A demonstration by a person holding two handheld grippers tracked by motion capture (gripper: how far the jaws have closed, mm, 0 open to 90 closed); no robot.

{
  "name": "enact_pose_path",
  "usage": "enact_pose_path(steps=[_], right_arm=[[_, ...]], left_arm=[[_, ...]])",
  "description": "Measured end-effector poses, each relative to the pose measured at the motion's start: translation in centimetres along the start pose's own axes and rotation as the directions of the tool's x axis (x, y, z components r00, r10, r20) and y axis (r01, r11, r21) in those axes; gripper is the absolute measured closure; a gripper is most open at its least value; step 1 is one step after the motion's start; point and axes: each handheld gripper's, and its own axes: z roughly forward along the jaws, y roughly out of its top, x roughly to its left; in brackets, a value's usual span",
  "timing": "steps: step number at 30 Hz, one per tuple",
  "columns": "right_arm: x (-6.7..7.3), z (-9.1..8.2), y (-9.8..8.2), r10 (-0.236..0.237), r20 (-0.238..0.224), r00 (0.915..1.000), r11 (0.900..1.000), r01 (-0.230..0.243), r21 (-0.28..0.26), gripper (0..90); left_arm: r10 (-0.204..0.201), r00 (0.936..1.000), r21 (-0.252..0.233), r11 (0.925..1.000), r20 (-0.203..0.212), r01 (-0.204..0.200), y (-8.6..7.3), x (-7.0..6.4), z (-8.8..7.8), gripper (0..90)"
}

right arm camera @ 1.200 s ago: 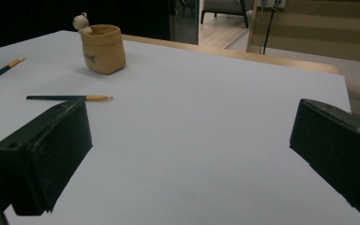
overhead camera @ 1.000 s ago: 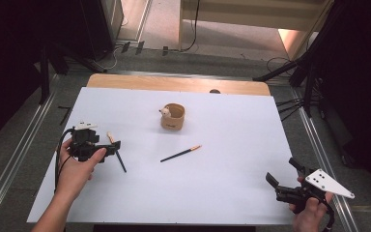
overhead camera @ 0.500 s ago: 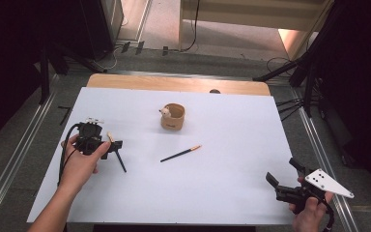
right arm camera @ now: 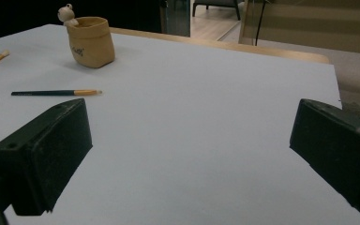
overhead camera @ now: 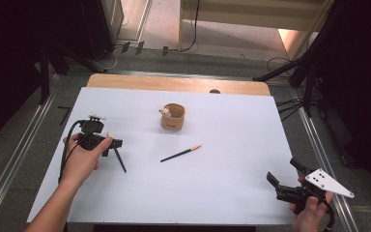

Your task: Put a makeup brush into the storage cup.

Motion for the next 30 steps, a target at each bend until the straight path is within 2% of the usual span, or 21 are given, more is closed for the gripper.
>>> enact_pose_path(steps=[2, 4, 10, 17, 20, 22, 24, 28, 30], right_arm=[[0.0, 0.0, 0.0, 0.002, 0.001, 1.0000, 1.000, -0.002, 0.002, 0.0], [0.0, 0.0, 0.0, 0.006, 0.002, 1.0000, 1.000, -0.006, 0.001, 0.0], [0.0, 0.0, 0.0, 0.007, 0.003, 1.0000, 1.000, -0.007, 0.005, 0.0], [-0.1, 0.1, -0.1, 0.004, 0.002, 1.0000, 1.000, -0.004, 0.007, 0.0], [0.0, 0.1, -0.1, 0.007, 0.003, 1.0000, 1.000, -0.007, 0.014, 0.0], [-0.1, 0.1, -0.1, 0.008, 0.003, 1.0000, 1.000, -0.008, 0.014, 0.0], [-0.1, 0.2, -0.1, 0.007, 0.004, 1.0000, 1.000, -0.007, 0.011, 0.0], [-0.1, 0.2, -0.1, 0.006, 0.006, 1.0000, 1.000, -0.006, 0.012, 0.0], [-0.1, 0.2, -0.1, 0.002, 0.007, 1.0000, 1.000, -0.002, 0.012, 0.0]], left_arm=[[-0.028, 0.9994, 0.025, 0.9993, 0.020, 0.027, 0.2, 0.1, 0.0, 28.6], [-0.043, 0.9988, 0.034, 0.9985, 0.021, 0.043, 0.3, 0.0, 0.1, 29.1], [-0.040, 0.9991, 0.090, 0.9952, 0.013, 0.039, 0.5, 0.0, 0.6, 29.0], [-0.054, 0.9985, 0.119, 0.9914, -0.008, 0.054, 0.8, 0.0, 1.2, 30.3], [-0.087, 0.9962, 0.129, 0.9878, -0.008, 0.087, 1.1, 0.1, 1.3, 31.6], [-0.093, 0.9957, 0.132, 0.9868, -0.006, 0.093, 1.2, 0.1, 1.4, 32.7], [-0.102, 0.9946, 0.157, 0.9822, -0.018, 0.103, 1.5, 0.0, 1.6, 35.0], [-0.091, 0.9953, 0.180, 0.9790, -0.031, 0.096, 1.7, -0.1, 1.9, 38.5], [-0.081, 0.9959, 0.206, 0.9746, -0.041, 0.088, 1.9, -0.3, 2.1, 39.8]])
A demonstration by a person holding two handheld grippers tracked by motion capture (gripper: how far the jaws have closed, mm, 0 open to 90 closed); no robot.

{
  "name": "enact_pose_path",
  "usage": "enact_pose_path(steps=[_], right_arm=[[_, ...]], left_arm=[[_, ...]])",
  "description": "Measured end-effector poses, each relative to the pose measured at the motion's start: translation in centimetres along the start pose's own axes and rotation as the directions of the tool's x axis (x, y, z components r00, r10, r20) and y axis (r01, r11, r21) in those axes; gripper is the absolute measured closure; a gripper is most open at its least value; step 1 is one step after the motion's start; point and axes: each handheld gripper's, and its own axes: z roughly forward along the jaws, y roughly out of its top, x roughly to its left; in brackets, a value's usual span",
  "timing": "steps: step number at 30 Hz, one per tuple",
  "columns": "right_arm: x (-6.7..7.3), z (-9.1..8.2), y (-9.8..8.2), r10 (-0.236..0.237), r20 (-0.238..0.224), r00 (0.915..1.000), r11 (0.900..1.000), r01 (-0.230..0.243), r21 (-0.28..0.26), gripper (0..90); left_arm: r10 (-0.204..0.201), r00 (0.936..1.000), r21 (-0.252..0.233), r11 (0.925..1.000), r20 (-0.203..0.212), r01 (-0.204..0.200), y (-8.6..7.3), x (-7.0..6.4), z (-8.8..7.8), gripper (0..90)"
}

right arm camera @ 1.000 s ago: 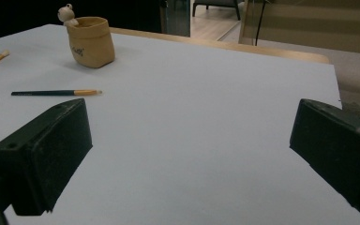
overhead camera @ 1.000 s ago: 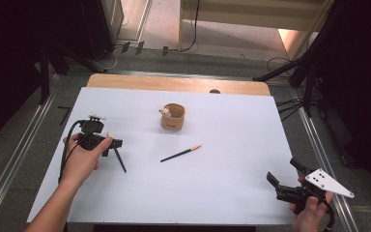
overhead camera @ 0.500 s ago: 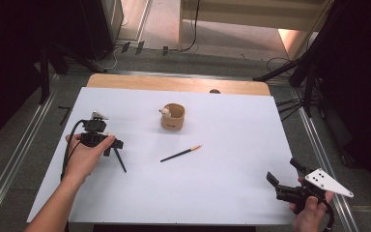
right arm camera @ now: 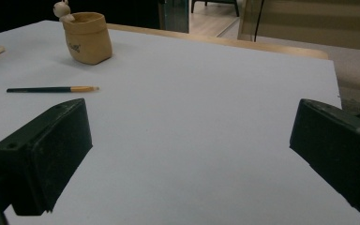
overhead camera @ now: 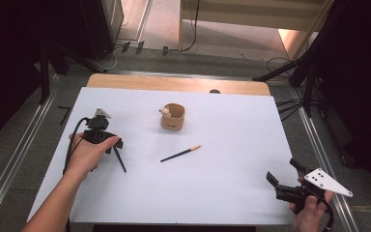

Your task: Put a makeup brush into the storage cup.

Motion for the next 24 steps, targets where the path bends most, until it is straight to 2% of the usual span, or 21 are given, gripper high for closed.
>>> enact_pose_path(steps=[3, 8, 9, 15, 17, 19, 22, 24], right_arm=[[0.0, 0.0, 0.0, 0.001, 0.001, 1.0000, 1.000, -0.001, 0.005, 0.0], [0.0, 0.0, 0.0, 0.002, 0.001, 1.0000, 1.000, -0.002, 0.006, 0.0], [0.0, 0.0, 0.0, -0.001, 0.002, 1.0000, 1.000, 0.001, 0.005, 0.0], [0.1, 0.0, 0.0, -0.003, 0.004, 1.0000, 1.000, 0.003, 0.009, 0.0], [0.1, 0.0, 0.0, -0.001, 0.004, 1.0000, 1.000, 0.001, 0.012, 0.0], [0.1, 0.1, -0.1, 0.001, 0.005, 1.0000, 1.000, -0.001, 0.011, 0.0], [0.1, 0.1, -0.1, -0.004, 0.005, 1.0000, 1.000, 0.004, 0.014, 0.0], [0.1, 0.2, -0.1, -0.006, 0.006, 1.0000, 1.000, 0.006, 0.015, 0.0]], left_arm=[[0.003, 0.9998, 0.018, 0.9998, -0.018, -0.003, 0.1, -0.1, 0.3, 42.2], [0.001, 0.9999, 0.027, 0.9996, -0.017, -0.001, 0.3, -0.2, 0.4, 42.7], [-0.010, 0.9998, 0.029, 0.9995, -0.016, 0.011, 0.4, -0.3, 0.5, 42.9], [-0.009, 0.9992, 0.035, 0.9993, -0.039, 0.011, 0.6, -0.4, 0.7, 49.2], [-0.004, 0.9983, 0.032, 0.9995, -0.058, 0.006, 0.6, -0.6, 0.8, 49.9], [0.026, 0.9953, 0.044, 0.9988, -0.094, -0.022, 0.6, -0.8, 1.0, 54.2], [0.058, 0.9873, 0.050, 0.9974, -0.148, -0.051, 0.6, -1.5, 1.2, 57.3], [0.070, 0.9841, 0.058, 0.9964, -0.163, -0.061, 0.6, -1.7, 1.2, 56.9]])
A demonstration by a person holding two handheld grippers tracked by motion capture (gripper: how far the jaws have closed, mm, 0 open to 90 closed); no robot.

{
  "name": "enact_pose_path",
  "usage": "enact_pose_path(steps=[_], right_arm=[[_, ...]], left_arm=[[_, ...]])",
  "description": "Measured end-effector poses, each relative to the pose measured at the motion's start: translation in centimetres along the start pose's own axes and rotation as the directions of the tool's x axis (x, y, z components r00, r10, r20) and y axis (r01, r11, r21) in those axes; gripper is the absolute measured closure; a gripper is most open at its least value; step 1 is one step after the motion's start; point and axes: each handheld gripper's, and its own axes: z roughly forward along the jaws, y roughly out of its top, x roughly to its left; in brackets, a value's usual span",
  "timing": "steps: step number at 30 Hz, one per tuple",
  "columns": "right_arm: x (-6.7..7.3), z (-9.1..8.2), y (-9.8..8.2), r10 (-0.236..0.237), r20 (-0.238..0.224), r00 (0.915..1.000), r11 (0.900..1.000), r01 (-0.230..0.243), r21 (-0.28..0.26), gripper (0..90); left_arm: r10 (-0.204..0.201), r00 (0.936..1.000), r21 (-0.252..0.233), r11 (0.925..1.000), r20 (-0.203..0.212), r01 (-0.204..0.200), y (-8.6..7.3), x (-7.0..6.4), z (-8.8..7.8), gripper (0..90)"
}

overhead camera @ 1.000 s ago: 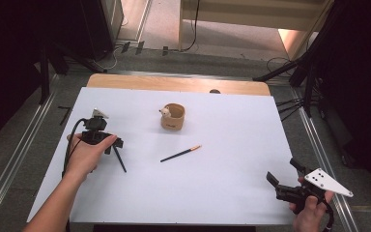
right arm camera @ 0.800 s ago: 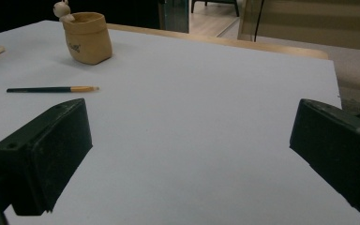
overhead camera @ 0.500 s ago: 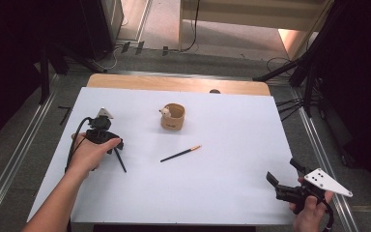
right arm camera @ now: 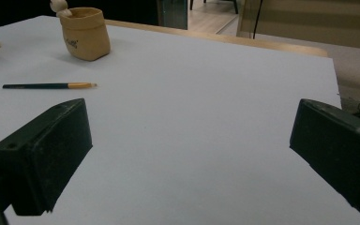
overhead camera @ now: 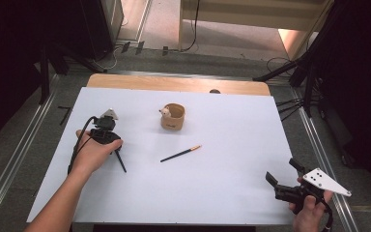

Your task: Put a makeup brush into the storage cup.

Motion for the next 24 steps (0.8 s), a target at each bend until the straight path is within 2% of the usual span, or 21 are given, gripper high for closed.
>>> enact_pose_path(steps=[7, 13, 16, 17, 20, 24], right_arm=[[0.0, 0.1, 0.0, 0.000, 0.002, 1.0000, 1.000, 0.000, 0.001, 0.0], [0.0, 0.2, 0.0, 0.006, -0.001, 1.0000, 1.000, -0.006, 0.008, 0.0], [0.0, 0.2, 0.0, 0.002, 0.003, 1.0000, 1.000, -0.002, 0.005, 0.0], [0.0, 0.2, 0.0, 0.003, 0.004, 1.0000, 1.000, -0.003, 0.005, 0.0], [-0.1, 0.1, -0.1, 0.005, 0.006, 1.0000, 1.000, -0.005, 0.007, 0.0], [-0.1, 0.2, -0.1, 0.006, 0.007, 1.0000, 1.000, -0.006, 0.008, 0.0]], left_arm=[[0.005, 1.0000, 0.008, 1.0000, 0.003, -0.005, 0.1, 0.0, 0.0, 57.4], [0.030, 0.9995, 0.014, 0.9994, 0.007, -0.030, 0.1, 0.3, -0.1, 61.6], [0.046, 0.9989, 0.003, 0.9989, 0.010, -0.046, 0.1, 0.7, -0.1, 79.9], [0.056, 0.9979, -0.006, 0.9984, 0.031, -0.056, 0.0, 1.1, -0.1, 84.6], [0.073, 0.9959, -0.009, 0.9973, 0.053, -0.073, -0.1, 1.4, -0.1, 84.7], [0.087, 0.9945, -0.016, 0.9962, 0.058, -0.086, -0.2, 1.4, -0.2, 84.8]])
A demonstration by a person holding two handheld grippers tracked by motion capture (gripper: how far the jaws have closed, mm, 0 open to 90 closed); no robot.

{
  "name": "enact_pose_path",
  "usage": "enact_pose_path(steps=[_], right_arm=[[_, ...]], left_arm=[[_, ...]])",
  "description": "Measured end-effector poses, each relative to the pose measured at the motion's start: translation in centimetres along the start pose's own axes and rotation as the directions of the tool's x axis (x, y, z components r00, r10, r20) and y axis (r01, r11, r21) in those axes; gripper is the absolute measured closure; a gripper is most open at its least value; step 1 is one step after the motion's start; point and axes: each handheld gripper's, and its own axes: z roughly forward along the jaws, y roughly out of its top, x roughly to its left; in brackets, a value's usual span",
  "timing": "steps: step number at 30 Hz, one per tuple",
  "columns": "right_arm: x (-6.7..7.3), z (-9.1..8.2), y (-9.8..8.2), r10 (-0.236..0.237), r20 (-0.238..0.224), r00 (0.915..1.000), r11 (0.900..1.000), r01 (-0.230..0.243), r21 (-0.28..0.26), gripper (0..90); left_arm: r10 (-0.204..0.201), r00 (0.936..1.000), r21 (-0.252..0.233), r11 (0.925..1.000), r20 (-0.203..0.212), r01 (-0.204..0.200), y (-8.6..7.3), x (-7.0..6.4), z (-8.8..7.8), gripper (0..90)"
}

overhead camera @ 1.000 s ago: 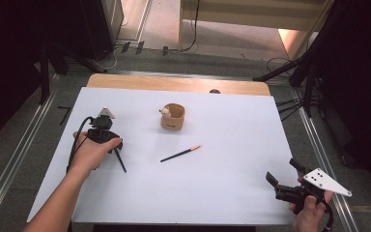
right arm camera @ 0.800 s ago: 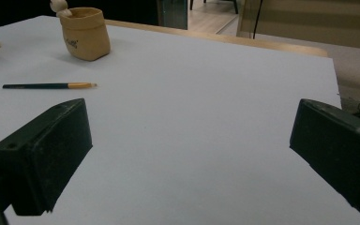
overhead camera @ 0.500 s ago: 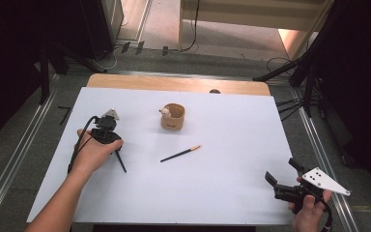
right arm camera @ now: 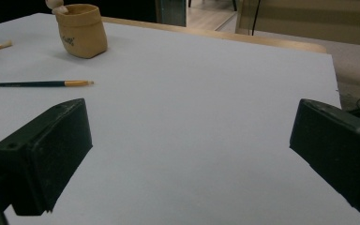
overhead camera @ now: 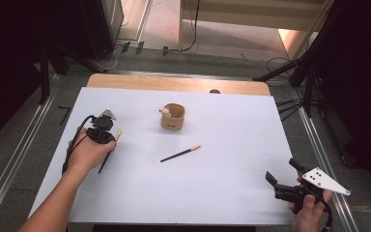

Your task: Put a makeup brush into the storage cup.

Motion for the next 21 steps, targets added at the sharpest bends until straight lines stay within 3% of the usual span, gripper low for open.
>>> enact_pose_path(steps=[6, 12, 16, 17, 18, 19, 20, 21], right_arm=[[0.0, 0.0, 0.0, 0.003, 0.001, 1.0000, 1.000, -0.003, 0.004, 0.0], [-0.2, 0.0, -0.1, 0.004, 0.000, 1.0000, 1.000, -0.004, -0.001, 0.0], [-0.3, 0.1, -0.2, 0.013, -0.001, 0.9999, 1.000, -0.013, 0.002, 0.0], [-0.3, 0.1, -0.2, 0.019, -0.003, 0.9998, 1.000, -0.019, -0.001, 0.0], [-0.3, 0.1, -0.2, 0.018, -0.004, 0.9998, 1.000, -0.018, 0.000, 0.0], [-0.3, 0.1, -0.2, 0.018, -0.004, 0.9998, 1.000, -0.018, 0.000, 0.0], [-0.2, 0.1, -0.1, 0.011, -0.002, 0.9999, 1.000, -0.011, 0.001, 0.0], [-0.1, 0.1, -0.1, 0.010, -0.006, 0.9999, 1.000, -0.010, 0.003, 0.0]], left_arm=[[0.008, 0.9985, -0.009, 0.9999, 0.055, -0.007, -0.2, 0.7, -0.2, 84.8], [0.018, 0.9956, -0.070, 0.9975, 0.092, -0.011, -0.3, 0.8, -1.1, 84.8], [0.035, 0.9896, -0.170, 0.9855, 0.140, -0.011, -0.5, 0.5, -2.5, 84.8], [0.035, 0.9896, -0.170, 0.9855, 0.140, -0.011, -0.5, 0.5, -2.5, 84.8], [0.051, 0.9873, -0.226, 0.9740, 0.151, -0.016, -0.6, 0.3, -3.2, 84.8], [0.051, 0.9873, -0.226, 0.9740, 0.151, -0.016, -0.6, 0.3, -3.2, 84.8], [0.051, 0.9837, -0.277, 0.9610, 0.172, -0.001, -0.8, 0.2, -3.8, 84.8], [0.050, 0.9816, -0.300, 0.9539, 0.184, 0.008, -0.8, 0.1, -4.2, 84.8]])
